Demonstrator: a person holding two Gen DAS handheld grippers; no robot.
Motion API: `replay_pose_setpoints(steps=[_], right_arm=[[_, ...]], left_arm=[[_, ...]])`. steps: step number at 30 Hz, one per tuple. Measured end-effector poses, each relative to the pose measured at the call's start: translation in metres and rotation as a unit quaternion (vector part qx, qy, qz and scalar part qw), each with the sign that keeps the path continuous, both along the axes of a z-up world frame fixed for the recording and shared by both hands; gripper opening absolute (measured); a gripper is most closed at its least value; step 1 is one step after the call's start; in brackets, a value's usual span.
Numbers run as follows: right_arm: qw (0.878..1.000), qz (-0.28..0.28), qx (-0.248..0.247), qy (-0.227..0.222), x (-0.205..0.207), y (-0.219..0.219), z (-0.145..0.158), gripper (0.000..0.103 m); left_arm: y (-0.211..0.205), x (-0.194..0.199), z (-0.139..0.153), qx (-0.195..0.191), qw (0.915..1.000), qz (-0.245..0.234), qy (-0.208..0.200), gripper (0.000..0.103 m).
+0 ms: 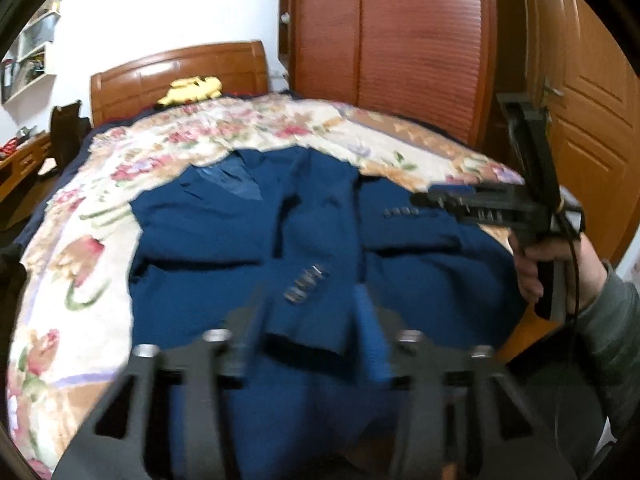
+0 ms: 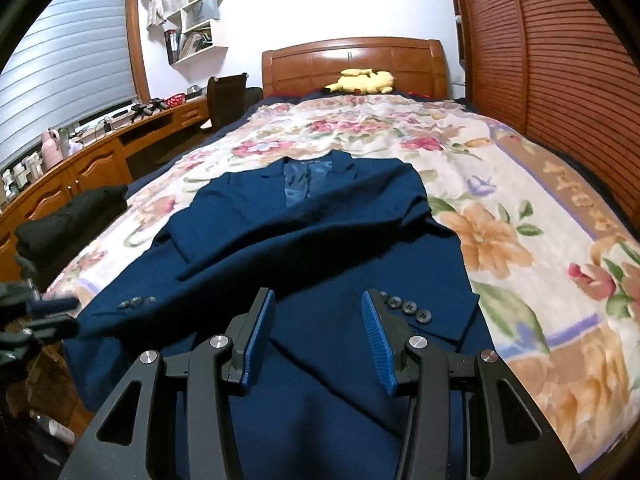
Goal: Fold large clothes
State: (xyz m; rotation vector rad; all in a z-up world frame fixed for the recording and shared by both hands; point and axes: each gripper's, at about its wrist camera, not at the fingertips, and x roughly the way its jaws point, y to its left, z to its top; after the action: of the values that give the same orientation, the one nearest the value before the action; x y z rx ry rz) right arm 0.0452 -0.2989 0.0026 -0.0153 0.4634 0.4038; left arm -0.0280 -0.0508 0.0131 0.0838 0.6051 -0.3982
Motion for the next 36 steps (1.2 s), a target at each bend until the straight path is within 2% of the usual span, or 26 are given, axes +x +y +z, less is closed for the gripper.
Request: replay_pose_setpoints(steps=[1,2,4,9,17,20,23,24,27,30,31,33,36], right_arm=[[1.0,-0.002,-0.001,0.0,0.0,0.0,0.0,0.047],[1.0,-0.002,0.0,0.001,0.0,0.0,0.0,0.047],[1.0,-0.002,0.003,0.0,0.0,0.001,0.002,0.047],[1.0,0.002,-0.001,-0.004,-0.003,0.006,0.001,0.047],[1.0,0.015,-0.01,-0.01,-0.002,0.016,0.0,0.047],[1.0,0.02,-0.013,-0.015,-0.002,0.019,0.0,0.047],[0.999,0.02,-0.019,-0.016,-0.001,0.019,-0.002,0.047],[0.999,0.019,-0.021,-0.017,0.0,0.02,-0.003,0.047],[0.999,0.015,-0.025,-0.017,0.001,0.018,-0.003,0.047],[1.0,0.01,-0.02,-0.015,0.003,0.016,-0.003,0.047],[1.0,0.008,-0.019,-0.015,0.003,0.015,-0.003,0.047],[1.0,0.007,-0.017,-0.014,0.003,0.015,-0.003,0.047],[1.0,0.008,-0.018,-0.015,0.001,0.015,-0.003,0.047]], left_arm=[[0.005,0.0,0.002,-0.006,1.0,0.006,-0.004,0.07],[0.01,0.001,0.004,-0.014,0.9998,0.01,-0.006,0.076],[0.019,0.004,0.005,-0.024,0.9994,0.022,-0.007,0.077],[0.031,0.023,-0.01,-0.01,0.9987,0.049,0.007,0.077],[0.026,0.064,-0.05,0.02,0.9961,0.063,0.059,0.077],[0.023,0.073,-0.064,0.002,0.994,0.05,0.097,0.076],[0.023,0.072,-0.071,-0.015,0.9927,0.048,0.11,0.076],[0.023,0.072,-0.072,-0.024,0.9921,0.047,0.114,0.075],[0.026,0.072,-0.072,-0.059,0.9891,0.025,0.132,0.054],[0.022,0.072,-0.07,-0.064,0.988,0.007,0.14,0.026],[0.018,0.071,-0.068,-0.06,0.9884,0.001,0.14,0.009],[0.013,0.066,-0.06,-0.042,0.9917,0.007,0.121,0.005],[0.016,0.06,-0.035,-0.027,0.9963,0.031,0.076,0.004]])
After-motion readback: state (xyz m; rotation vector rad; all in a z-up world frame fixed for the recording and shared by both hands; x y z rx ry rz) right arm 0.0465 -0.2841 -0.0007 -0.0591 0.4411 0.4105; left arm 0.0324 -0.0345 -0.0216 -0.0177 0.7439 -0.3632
